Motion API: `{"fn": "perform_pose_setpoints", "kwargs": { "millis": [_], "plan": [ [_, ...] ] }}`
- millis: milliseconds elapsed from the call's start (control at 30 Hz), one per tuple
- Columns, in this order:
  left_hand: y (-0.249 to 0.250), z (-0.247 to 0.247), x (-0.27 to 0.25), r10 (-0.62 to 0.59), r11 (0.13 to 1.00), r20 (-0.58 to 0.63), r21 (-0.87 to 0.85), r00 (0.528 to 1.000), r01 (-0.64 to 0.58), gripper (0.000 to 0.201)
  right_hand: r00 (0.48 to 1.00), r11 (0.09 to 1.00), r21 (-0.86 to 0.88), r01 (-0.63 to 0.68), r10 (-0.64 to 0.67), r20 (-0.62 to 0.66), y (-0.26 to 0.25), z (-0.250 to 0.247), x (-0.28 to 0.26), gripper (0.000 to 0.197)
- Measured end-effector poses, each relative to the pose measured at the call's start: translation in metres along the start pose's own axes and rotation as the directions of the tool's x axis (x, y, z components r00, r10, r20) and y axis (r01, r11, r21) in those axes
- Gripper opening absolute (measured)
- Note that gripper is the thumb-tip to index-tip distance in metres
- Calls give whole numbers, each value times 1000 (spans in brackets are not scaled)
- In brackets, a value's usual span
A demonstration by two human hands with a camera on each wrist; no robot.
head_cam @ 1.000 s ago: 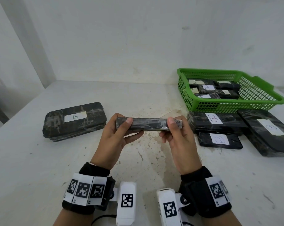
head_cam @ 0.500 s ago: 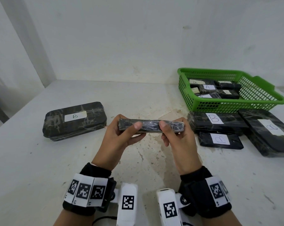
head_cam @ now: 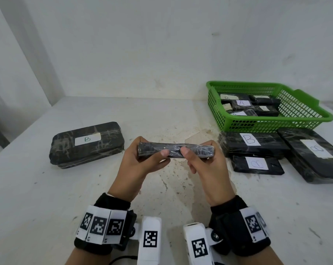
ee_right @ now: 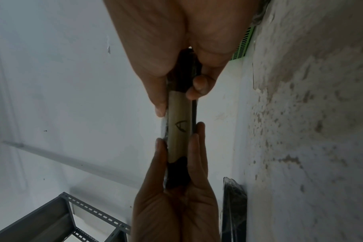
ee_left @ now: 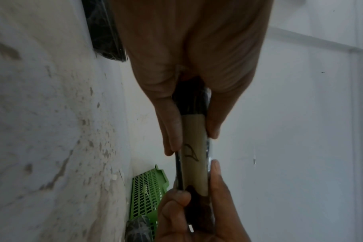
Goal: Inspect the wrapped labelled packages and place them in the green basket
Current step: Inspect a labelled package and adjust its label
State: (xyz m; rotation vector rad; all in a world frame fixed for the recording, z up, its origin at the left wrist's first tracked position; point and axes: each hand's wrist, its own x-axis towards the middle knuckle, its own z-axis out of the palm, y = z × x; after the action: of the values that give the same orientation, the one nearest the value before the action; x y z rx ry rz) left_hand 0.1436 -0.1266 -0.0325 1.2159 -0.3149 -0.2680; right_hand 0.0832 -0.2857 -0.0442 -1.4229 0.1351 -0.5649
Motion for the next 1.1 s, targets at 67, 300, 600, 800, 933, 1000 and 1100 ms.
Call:
{"fn": "perform_pose_setpoints", "kwargs": {
  "millis": [67, 300, 600, 800, 933, 1000, 1100],
  "plan": [
    [-1, 1, 0, 10, 999, -16, 30, 1000, -9, 35, 1000, 1000, -10, 1, -1, -1, 1, 1, -1, 38],
    [0, 0, 1, 0, 1000, 0, -23, 1000, 0, 36, 1000, 1000, -6, 18, -18, 2, 1, 1, 0, 41],
    [-1, 0, 0, 42, 999, 12, -3, 999, -42, 21, 1000, 999, 35, 20, -20, 11, 0, 1, 1, 40],
    [-1, 0, 2, -9, 997, 27, -78, 1000, 11, 23, 1000, 999, 53, 10, -10, 6, -1, -1, 1, 32],
    [0, 0, 4, -78, 994, -8, -75, 997, 77, 44, 999, 998, 37, 43, -43, 4, -2, -2, 0, 31],
    [1, -1, 6, -103, 990, -25, -100, 994, 100, 50, 999, 999, 27, 34, -34, 20, 0, -4, 1, 27],
    [0, -5, 7, -64, 991, -52, -118, 997, 57, 28, 998, 999, -33, 25, -23, 61, 2, -5, 2, 26]
  ]
}}
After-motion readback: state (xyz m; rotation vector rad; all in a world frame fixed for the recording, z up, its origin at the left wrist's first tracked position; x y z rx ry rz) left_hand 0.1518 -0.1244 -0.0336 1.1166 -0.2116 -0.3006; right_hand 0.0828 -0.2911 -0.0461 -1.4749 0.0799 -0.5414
